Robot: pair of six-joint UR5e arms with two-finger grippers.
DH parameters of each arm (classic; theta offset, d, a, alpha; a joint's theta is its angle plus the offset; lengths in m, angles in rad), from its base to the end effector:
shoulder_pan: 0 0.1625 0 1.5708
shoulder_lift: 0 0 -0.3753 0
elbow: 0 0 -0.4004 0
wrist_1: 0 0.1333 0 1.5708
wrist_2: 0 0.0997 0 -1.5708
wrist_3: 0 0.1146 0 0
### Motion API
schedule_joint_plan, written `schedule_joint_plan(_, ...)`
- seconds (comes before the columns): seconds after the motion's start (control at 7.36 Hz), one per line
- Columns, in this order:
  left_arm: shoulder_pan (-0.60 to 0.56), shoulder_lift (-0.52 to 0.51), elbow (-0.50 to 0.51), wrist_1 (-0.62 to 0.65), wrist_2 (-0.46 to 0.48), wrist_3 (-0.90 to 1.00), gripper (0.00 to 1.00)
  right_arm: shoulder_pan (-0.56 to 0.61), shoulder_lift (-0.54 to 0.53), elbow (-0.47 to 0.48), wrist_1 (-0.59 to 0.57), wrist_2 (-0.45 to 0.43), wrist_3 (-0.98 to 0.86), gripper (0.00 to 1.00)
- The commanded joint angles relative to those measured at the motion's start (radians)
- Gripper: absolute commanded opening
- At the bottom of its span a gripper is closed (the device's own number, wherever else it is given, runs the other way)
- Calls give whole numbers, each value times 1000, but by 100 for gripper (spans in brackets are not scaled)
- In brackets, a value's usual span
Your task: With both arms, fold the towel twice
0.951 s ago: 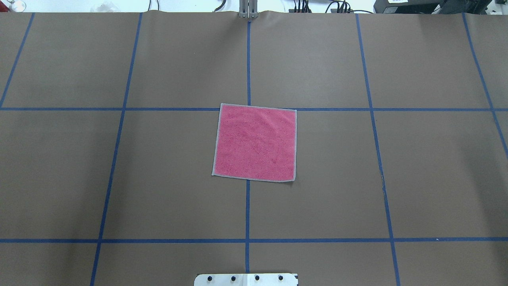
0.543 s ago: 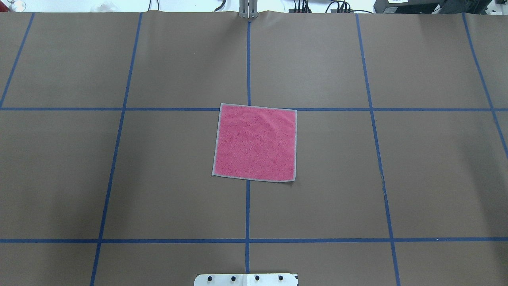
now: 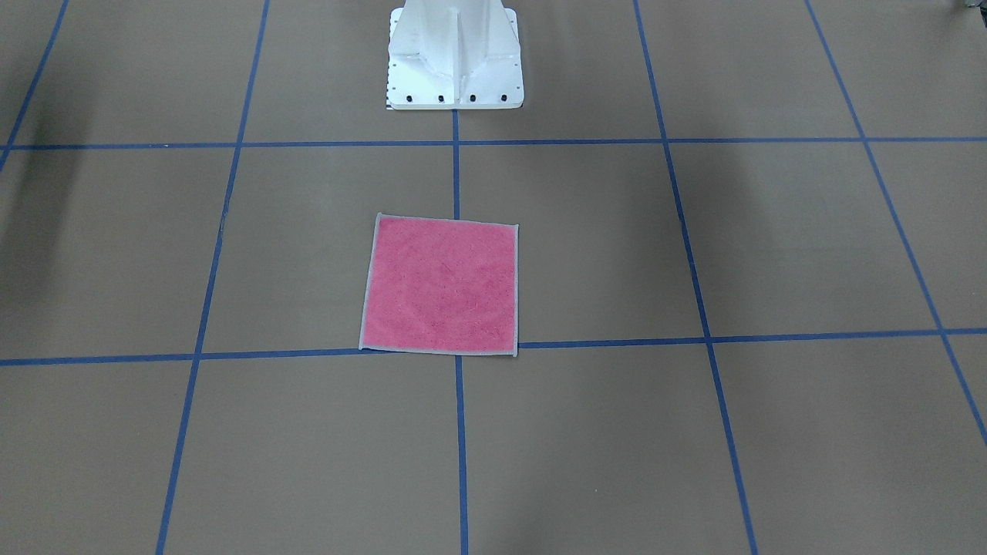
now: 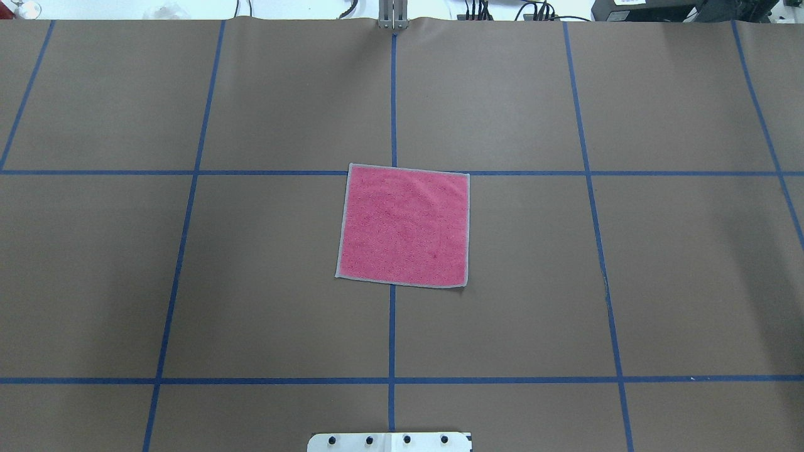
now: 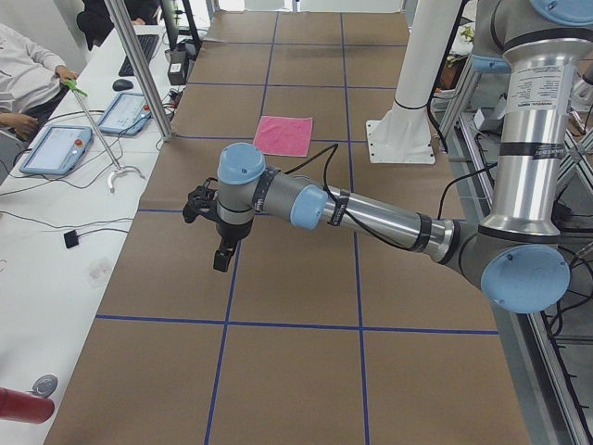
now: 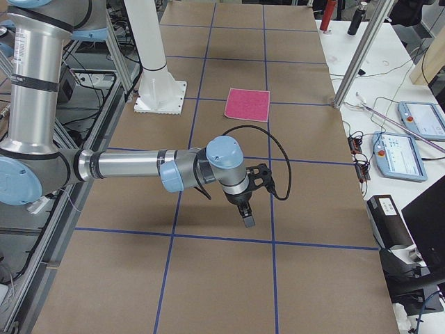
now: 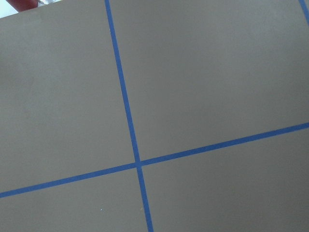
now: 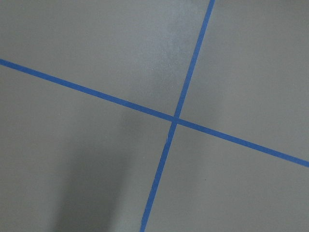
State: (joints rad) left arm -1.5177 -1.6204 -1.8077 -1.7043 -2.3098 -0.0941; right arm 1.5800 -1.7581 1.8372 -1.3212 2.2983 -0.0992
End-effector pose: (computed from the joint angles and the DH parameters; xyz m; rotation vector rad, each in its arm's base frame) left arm -0.0280 -0.5305 0.4609 0.3458 0.7550 0.1165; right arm 0.0612 -0.4507 0.5484 0.3530 -0.7036 -0.2049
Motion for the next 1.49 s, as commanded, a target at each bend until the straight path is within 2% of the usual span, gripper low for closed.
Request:
schedule_joint_plan(0.0, 40, -4, -5, -146, -8, -12, 100, -8, 15, 8, 23, 29, 1, 100)
schedule_joint_plan(0.14, 116, -3, -1, -243, -48, -92, 100, -24, 15, 2, 60, 56, 19, 100)
schedule_joint_plan(0.27, 214, -22, -4, -294, -56, -243, 100, -53, 17, 8, 68, 100, 95, 100)
schedule_joint_plan(0.41, 297, -57, -7, -319, -53, -345, 100, -96, 19, 13, 127, 116, 193, 99)
schedule_joint_plan(0.54, 347, -93, -12, -325, -48, -457, 100, -173, 32, 13, 223, 104, 399, 99)
schedule_joint_plan(0.68, 381, -104, -25, -336, -42, -551, 100, -246, 61, 14, 309, 66, 602, 99)
schedule_joint_plan(0.82, 422, -104, -50, -336, 25, -638, 100, -318, 78, 17, 360, 20, 757, 99)
schedule_joint_plan(1.09, 612, -162, -84, -336, 210, -918, 100, -434, 126, 71, 378, 4, 1018, 99)
schedule_joint_plan(1.22, 675, -205, -84, -336, 231, -1014, 100, -498, 179, 83, 378, -31, 1140, 99)
schedule_joint_plan(1.36, 712, -229, -85, -336, 231, -1073, 100, -606, 215, 92, 378, -163, 1267, 99)
